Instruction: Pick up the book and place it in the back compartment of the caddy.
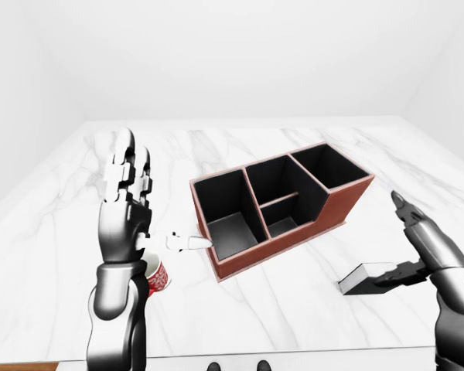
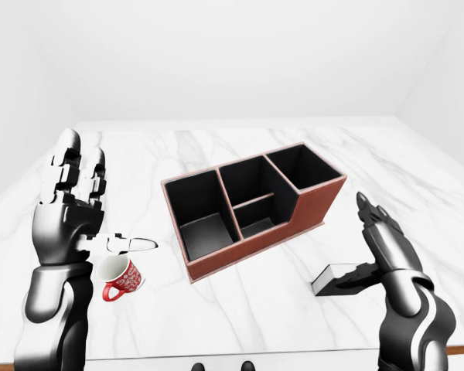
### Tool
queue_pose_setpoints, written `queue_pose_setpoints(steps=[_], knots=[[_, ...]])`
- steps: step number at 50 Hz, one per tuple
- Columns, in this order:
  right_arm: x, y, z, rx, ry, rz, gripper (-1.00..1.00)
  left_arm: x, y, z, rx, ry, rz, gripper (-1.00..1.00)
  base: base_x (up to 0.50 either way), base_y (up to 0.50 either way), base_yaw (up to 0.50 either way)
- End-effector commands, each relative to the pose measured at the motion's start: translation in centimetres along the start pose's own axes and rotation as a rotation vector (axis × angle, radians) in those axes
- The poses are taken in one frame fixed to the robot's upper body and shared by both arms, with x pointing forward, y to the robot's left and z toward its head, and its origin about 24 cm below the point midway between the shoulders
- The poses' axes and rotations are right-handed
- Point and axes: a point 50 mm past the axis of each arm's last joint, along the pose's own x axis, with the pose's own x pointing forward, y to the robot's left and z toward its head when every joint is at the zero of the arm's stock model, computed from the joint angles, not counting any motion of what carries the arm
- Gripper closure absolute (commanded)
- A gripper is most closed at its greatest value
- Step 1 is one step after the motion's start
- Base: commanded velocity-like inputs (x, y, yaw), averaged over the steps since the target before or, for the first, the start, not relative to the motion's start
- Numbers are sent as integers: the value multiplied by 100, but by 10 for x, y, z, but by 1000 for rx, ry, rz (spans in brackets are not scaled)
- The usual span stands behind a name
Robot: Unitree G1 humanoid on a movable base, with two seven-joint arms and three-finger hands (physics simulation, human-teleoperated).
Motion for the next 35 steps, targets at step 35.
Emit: queue_pose_setpoints(steps=[35], knots=[[12,12,-28,-26,96,25,-100,-1,-1,-3,1,14,-3,-100,0,0,0]])
